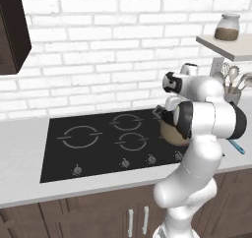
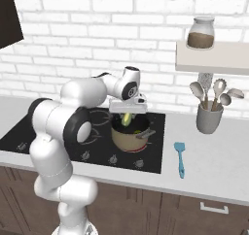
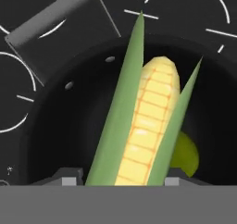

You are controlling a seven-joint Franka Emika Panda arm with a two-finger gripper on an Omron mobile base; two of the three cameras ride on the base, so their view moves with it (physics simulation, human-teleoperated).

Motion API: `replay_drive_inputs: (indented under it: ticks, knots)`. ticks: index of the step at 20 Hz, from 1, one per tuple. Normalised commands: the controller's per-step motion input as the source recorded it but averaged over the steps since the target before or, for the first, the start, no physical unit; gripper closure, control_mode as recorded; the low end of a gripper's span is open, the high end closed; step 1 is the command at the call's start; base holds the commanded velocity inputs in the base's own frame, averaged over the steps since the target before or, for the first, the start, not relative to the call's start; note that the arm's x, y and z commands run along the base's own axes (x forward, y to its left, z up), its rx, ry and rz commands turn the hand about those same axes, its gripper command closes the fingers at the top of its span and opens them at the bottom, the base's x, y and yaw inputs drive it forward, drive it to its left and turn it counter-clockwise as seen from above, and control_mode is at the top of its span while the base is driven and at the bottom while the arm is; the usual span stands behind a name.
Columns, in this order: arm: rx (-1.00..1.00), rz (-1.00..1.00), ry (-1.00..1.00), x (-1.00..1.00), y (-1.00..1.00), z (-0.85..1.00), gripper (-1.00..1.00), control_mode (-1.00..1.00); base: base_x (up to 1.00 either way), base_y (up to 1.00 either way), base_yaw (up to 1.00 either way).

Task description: Put the corn and lime in the pot. Retrieve the spatula and lightly stir the vegetables in the pot.

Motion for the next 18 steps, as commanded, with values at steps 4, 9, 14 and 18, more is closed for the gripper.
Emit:
replay_drive_inputs:
  ticks: [4,9,14,18]
  knots:
    - [-0.04,0.0,0.0,0.33,-0.01,-0.45,1.0,-1.0,0.0,0.0,0.0]
    - [-0.01,0.0,0.0,0.2,-0.11,-0.26,1.0,-1.0,0.0,0.0,0.0]
    - [0.0,0.02,0.0,-0.21,-0.09,-0.04,-1.0,-1.0,0.0,0.0,0.0]
    - [0.0,0.02,-0.01,-0.42,-0.09,0.2,-1.0,-1.0,0.0,0.0,0.0]
